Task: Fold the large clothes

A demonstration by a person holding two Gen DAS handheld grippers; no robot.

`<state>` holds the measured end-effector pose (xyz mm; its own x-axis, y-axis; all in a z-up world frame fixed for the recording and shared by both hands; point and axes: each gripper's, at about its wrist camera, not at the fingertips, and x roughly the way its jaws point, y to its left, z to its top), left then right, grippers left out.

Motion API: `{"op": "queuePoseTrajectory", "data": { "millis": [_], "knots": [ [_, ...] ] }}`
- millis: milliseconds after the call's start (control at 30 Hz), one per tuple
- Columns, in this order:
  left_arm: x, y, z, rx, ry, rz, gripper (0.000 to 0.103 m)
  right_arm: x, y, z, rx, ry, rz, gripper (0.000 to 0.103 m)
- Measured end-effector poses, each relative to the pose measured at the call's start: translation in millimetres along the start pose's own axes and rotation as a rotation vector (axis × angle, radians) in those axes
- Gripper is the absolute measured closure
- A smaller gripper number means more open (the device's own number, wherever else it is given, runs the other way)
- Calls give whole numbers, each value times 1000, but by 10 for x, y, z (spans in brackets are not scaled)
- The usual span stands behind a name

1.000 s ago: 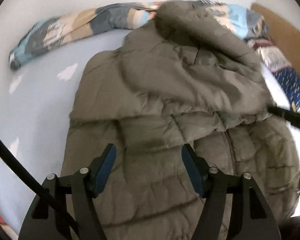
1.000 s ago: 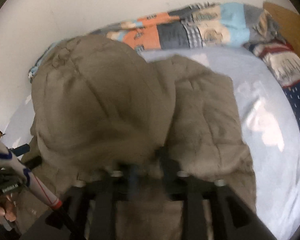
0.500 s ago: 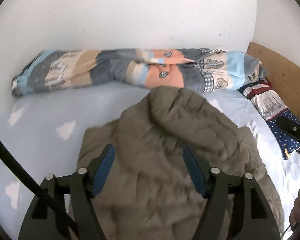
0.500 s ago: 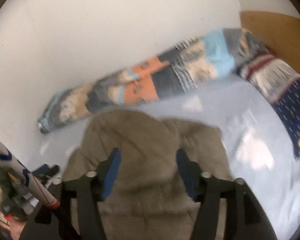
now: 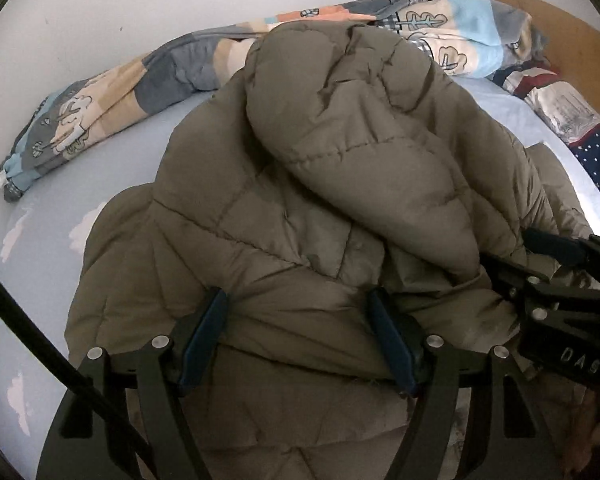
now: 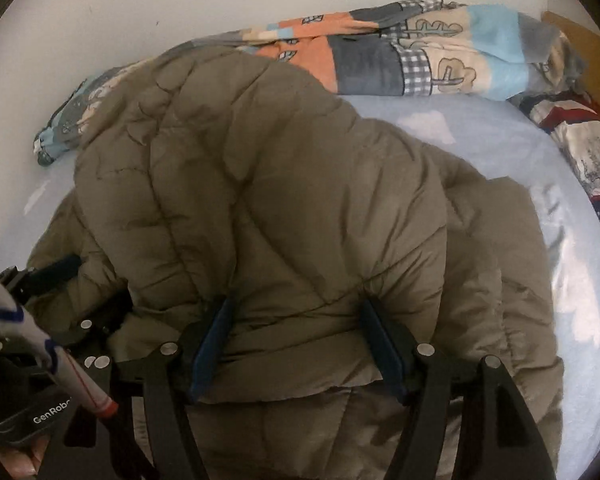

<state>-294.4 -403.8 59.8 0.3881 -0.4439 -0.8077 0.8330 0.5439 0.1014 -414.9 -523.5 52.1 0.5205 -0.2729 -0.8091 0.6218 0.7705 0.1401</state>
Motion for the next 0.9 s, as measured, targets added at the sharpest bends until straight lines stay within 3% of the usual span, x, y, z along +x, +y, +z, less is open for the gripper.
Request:
{"op": "queuePoseTrajectory", "data": {
  "millis": [233, 367, 433, 467, 500, 600, 733, 900],
  "knots": [
    [-386, 141, 23, -18, -74, -28, 31, -182, -222, 84, 73, -1, 114, 32],
    [-627, 264, 69, -39, -150, -2, 31, -512, -267, 174, 106, -71, 167, 32],
    [-574, 346, 62, -58, -136, 11, 31, -642, -282, 200, 99, -111, 147, 36],
    [-488, 385, 47, -68, -105, 18, 31, -672, -292, 198, 98, -119, 136, 43],
    [-392, 413, 30, -75, -72, 26, 31, -661, -308, 217, 95, -115, 124, 51],
    [-134, 460, -21, -100, 24, 28, 30, -486, -319, 175, 83, -55, 75, 60],
    [-43, 461, -30, -103, 52, 23, 30, -145, -319, 59, 76, 51, 45, 62],
    [-55, 441, -25, -94, 47, 37, 30, -59, -266, 42, 36, 74, 4, 62]
  ]
}}
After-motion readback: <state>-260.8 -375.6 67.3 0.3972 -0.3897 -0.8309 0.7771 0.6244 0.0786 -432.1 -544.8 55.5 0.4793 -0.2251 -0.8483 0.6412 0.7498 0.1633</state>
